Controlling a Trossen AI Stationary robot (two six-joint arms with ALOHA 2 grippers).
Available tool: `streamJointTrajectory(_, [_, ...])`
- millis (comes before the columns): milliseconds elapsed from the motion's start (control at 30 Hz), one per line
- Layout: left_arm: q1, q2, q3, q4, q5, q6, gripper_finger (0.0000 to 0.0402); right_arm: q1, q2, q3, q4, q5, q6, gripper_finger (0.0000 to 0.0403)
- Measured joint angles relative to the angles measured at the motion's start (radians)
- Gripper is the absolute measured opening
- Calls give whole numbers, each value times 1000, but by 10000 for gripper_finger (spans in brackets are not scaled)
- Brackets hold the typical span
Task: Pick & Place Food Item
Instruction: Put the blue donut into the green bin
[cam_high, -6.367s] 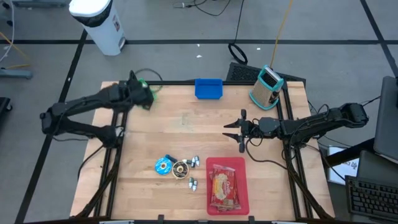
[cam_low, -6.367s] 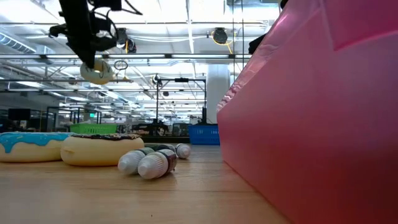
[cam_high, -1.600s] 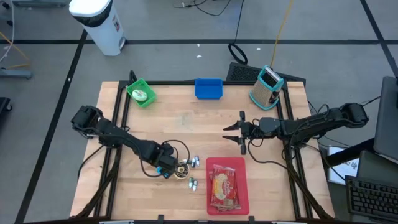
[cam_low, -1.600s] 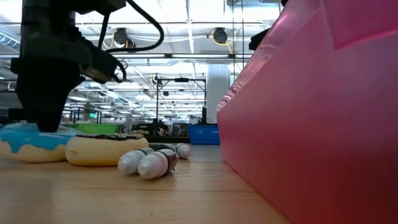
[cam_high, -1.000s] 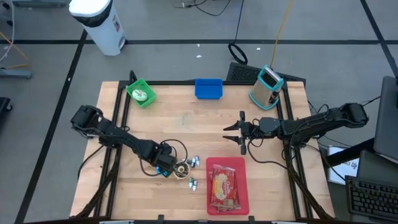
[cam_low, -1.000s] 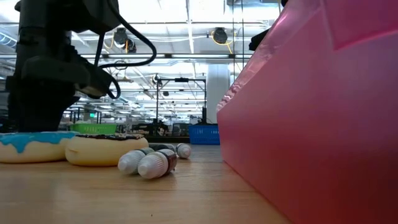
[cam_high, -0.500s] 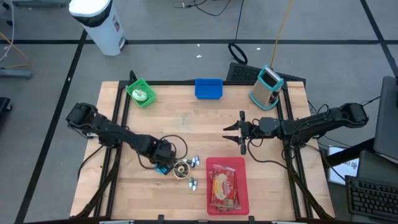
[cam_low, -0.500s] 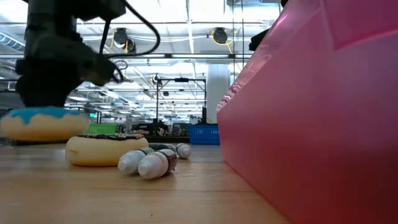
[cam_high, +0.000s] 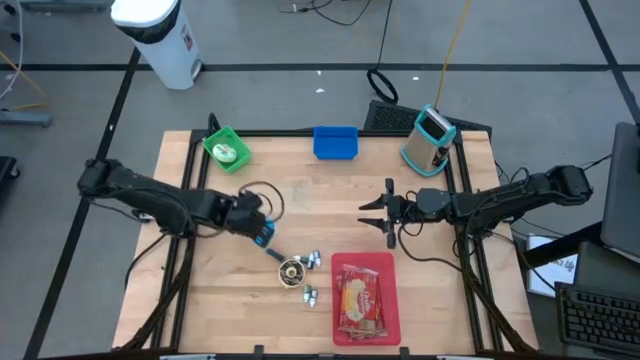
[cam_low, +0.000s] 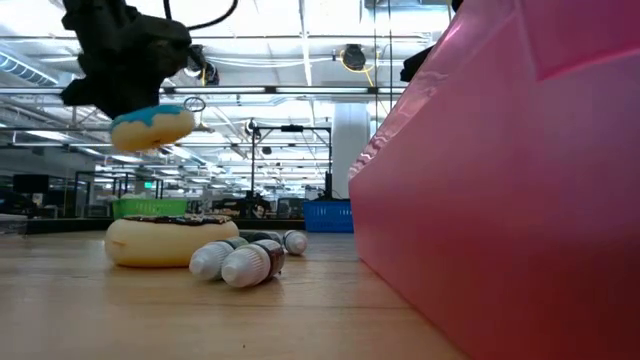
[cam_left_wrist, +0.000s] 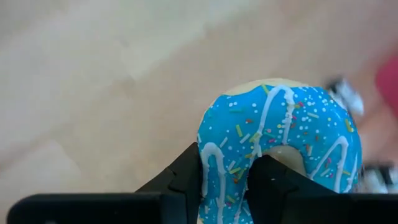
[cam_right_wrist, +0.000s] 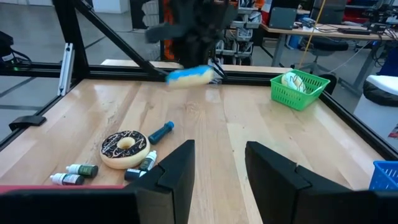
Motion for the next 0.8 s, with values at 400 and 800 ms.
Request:
streamJointTrajectory(400, [139, -130, 0, -11, -225, 117, 102, 0, 0, 0, 0, 0, 0, 130])
streamJointTrajectory(800, [187, -73, 0, 201, -226, 464, 102, -1, 104, 0, 214, 0, 37, 130])
